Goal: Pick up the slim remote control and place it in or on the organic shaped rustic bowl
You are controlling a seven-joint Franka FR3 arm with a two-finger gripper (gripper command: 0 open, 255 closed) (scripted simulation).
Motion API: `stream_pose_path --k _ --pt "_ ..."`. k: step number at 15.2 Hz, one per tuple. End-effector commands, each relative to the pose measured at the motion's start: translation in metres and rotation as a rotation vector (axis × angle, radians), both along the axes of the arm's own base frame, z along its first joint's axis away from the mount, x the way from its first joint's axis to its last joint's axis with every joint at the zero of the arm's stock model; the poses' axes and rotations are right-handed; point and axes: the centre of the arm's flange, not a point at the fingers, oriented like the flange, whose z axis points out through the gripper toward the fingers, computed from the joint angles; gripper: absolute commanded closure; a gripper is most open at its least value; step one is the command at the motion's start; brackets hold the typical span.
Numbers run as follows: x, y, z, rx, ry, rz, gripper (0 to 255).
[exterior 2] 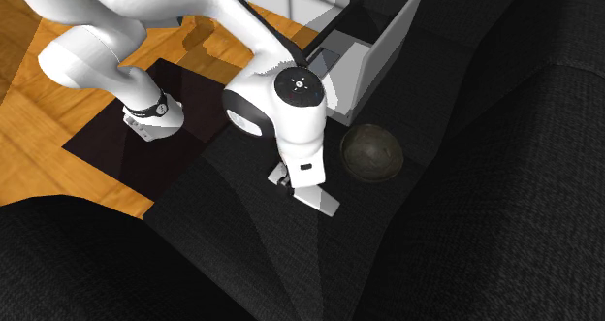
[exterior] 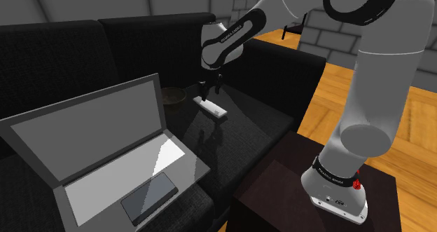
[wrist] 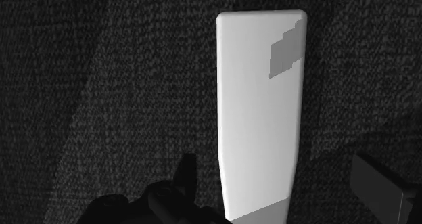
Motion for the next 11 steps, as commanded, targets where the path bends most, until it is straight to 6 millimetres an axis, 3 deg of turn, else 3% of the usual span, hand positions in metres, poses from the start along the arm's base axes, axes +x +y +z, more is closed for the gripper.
stream_pose_path --k 1,9,11 --pt "0.016 -0.002 -0.022 0.0 0.005 -0.006 0" --pt "0.016 -0.003 -0.062 0.0 0.005 -0.006 0" --pt "0.016 -0.003 -0.062 0.0 0.005 -0.006 0"
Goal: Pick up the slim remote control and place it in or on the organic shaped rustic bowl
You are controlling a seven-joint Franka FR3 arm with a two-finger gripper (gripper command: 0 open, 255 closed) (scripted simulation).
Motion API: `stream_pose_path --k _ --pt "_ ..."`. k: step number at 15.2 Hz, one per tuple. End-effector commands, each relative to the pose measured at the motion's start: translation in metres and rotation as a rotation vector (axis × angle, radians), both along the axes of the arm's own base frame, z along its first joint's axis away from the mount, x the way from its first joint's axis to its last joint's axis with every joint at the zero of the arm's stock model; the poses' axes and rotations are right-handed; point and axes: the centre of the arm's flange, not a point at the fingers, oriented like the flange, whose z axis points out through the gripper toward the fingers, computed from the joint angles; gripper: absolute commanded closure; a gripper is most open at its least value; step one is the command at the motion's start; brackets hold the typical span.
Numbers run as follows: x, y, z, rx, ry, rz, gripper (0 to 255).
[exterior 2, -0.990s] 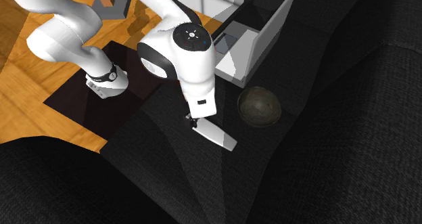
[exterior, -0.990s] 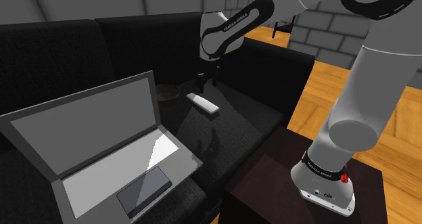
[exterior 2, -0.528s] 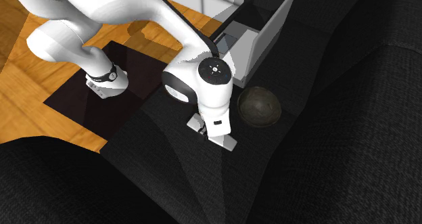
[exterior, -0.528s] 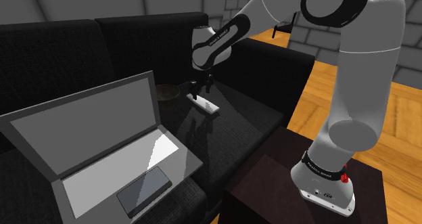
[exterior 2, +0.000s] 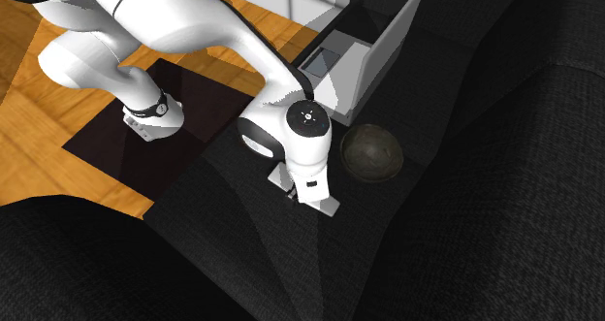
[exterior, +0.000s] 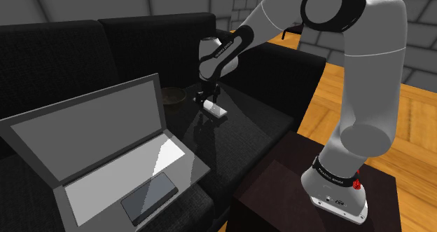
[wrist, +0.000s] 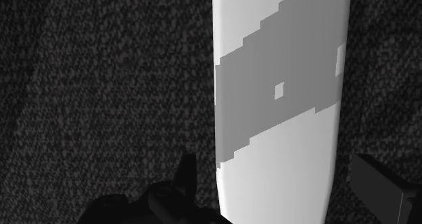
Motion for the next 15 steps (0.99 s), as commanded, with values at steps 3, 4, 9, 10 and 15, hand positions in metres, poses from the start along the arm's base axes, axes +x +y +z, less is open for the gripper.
stream_pose_path --k 3,4,9,10,15 --pt "0.0003 0.0006 -0.0011 0.0 -0.001 0.0 0" --pt "0.0003 0.0006 -0.0011 0.0 -0.001 0.0 0" --pt "0.0003 0.0006 -0.001 0.0 -0.001 0.0 255" --pt "0.0003 0.0006 -0.001 0.0 -0.001 0.0 255" --pt "0.0003 0.0006 -0.001 0.0 -0.001 0.0 255"
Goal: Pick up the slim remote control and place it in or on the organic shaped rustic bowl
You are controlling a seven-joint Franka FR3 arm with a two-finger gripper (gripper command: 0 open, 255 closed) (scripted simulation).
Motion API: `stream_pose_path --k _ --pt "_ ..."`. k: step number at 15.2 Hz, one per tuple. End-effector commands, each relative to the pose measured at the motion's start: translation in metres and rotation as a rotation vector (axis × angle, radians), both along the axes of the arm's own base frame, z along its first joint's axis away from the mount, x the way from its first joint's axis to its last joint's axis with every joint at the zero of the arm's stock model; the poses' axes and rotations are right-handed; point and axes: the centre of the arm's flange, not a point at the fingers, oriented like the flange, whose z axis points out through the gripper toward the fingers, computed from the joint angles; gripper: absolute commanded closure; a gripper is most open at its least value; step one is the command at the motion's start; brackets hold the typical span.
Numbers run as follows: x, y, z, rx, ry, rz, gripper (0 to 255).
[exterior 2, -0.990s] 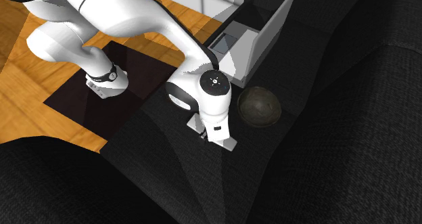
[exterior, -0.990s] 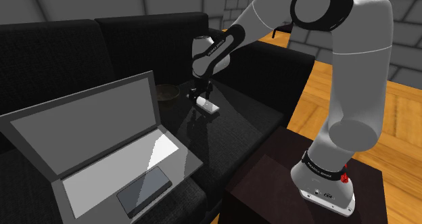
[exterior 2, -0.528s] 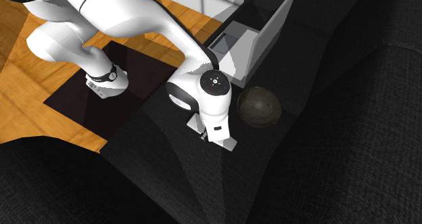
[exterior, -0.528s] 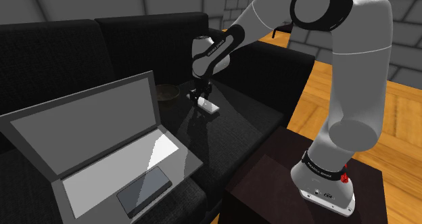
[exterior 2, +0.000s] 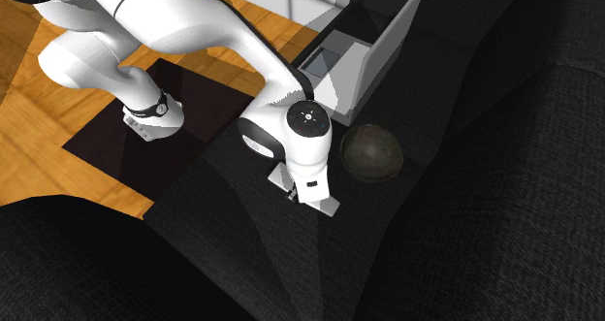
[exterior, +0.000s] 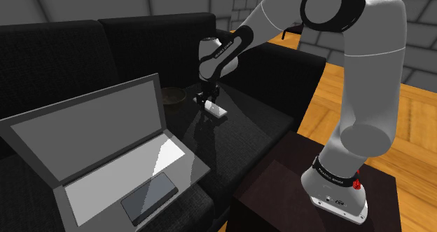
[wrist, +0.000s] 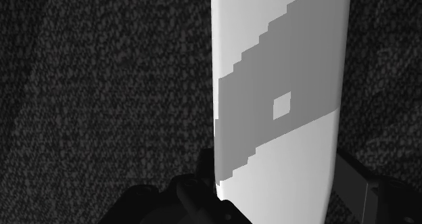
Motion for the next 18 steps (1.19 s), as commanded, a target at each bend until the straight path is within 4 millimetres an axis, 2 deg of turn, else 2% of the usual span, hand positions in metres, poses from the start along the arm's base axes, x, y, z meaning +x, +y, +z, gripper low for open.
stream_pose_path --k 1,18 --pt "0.0 0.0 0.0 0.0 0.0 0.0 255" --pt "0.0 0.0 0.09 0.0 0.0 0.0 255"
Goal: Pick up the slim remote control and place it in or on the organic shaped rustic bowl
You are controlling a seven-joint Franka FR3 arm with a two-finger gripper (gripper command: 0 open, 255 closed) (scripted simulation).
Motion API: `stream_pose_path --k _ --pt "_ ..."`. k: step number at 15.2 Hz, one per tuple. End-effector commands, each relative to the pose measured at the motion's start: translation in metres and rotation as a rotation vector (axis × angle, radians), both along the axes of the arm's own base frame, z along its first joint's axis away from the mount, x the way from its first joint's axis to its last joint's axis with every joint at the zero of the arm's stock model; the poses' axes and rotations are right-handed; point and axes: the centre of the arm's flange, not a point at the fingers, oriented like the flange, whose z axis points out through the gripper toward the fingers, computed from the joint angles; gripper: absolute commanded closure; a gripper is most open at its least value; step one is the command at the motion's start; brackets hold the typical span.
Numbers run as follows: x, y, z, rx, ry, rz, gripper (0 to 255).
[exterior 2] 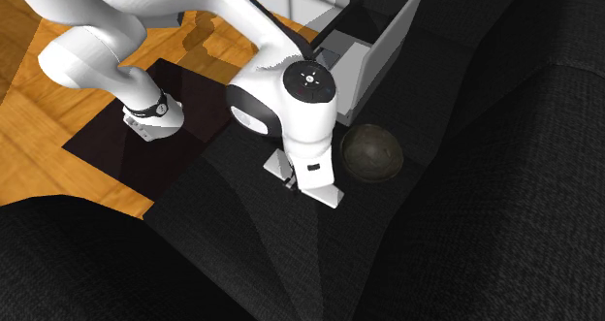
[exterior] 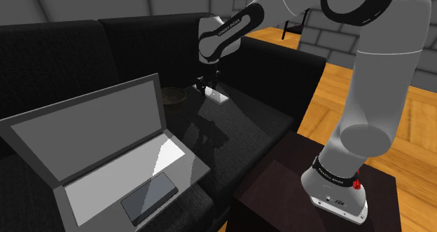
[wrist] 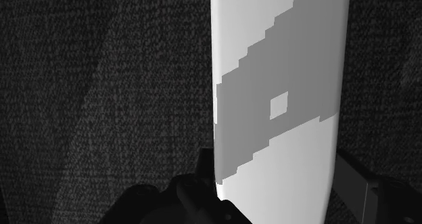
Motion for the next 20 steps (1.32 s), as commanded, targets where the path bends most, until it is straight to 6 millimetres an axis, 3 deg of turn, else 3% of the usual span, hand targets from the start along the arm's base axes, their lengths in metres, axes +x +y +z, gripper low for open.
stream_pose_path --k 1,16,20 --pt "0.0 0.0 0.012 0.0 0.0 0.0 255" --pt "0.0 0.0 0.09 0.0 0.0 0.0 255" --pt "0.033 0.041 0.09 0.0 0.0 0.0 255"
